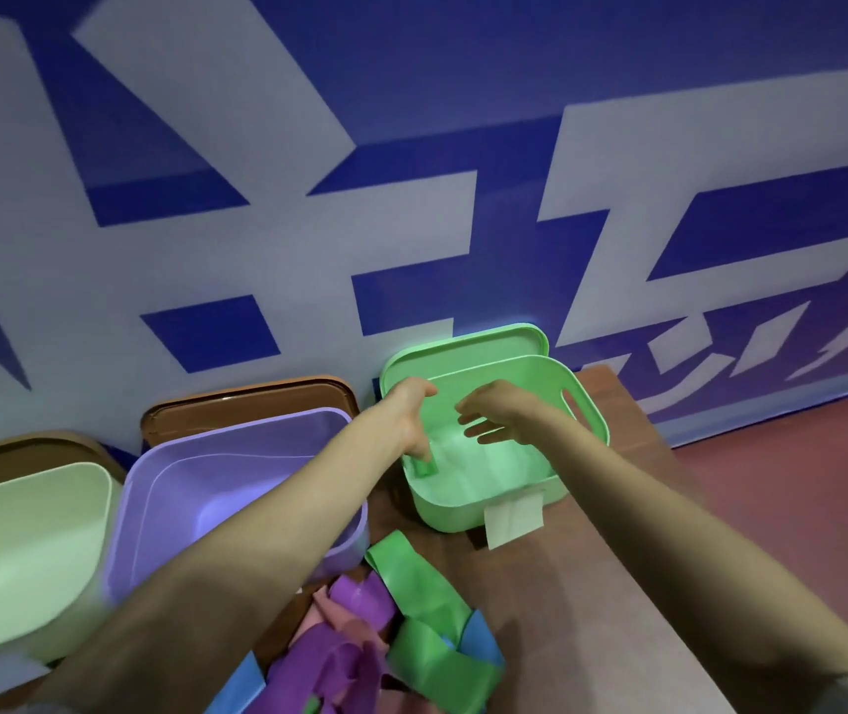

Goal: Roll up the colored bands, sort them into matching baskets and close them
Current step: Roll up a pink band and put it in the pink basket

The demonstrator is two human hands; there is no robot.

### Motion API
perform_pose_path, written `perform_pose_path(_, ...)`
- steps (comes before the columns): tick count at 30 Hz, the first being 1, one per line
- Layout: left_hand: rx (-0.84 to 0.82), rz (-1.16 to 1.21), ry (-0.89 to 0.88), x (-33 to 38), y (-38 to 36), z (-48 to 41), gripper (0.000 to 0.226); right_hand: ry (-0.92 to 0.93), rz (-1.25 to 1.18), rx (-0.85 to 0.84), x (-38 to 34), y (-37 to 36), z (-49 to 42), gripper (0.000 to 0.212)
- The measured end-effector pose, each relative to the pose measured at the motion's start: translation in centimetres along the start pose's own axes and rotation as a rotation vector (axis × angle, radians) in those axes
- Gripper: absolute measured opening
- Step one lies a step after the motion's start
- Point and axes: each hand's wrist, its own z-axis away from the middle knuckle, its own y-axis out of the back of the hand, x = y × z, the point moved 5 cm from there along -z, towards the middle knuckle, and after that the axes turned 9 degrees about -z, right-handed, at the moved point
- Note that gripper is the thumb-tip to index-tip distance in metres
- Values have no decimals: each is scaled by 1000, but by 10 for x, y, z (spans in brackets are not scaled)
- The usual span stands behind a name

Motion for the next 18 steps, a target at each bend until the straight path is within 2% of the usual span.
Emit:
perform_pose_path(2,-60,13,-81,0,1,37,61,100,-8,21,-11,0,30,28)
perform_pose_path(5,-181,85,-233,-13,16,99,22,248,-69,16,-23,-12,88,18)
perform_pose_path(7,-190,80,-344,-34,37,135,18,333,-87,-2,-24,-26,126,18)
perform_pose_path(9,-127,65,-436,-63,63,161,19,395,-103,-33,-18,-45,160,20)
perform_pose_path(11,-44,66,-479,-97,91,176,17,444,-126,-73,-7,-68,184,13)
perform_pose_path(18,196,2,-495,-212,155,180,16,504,-20,-103,80,-150,196,11)
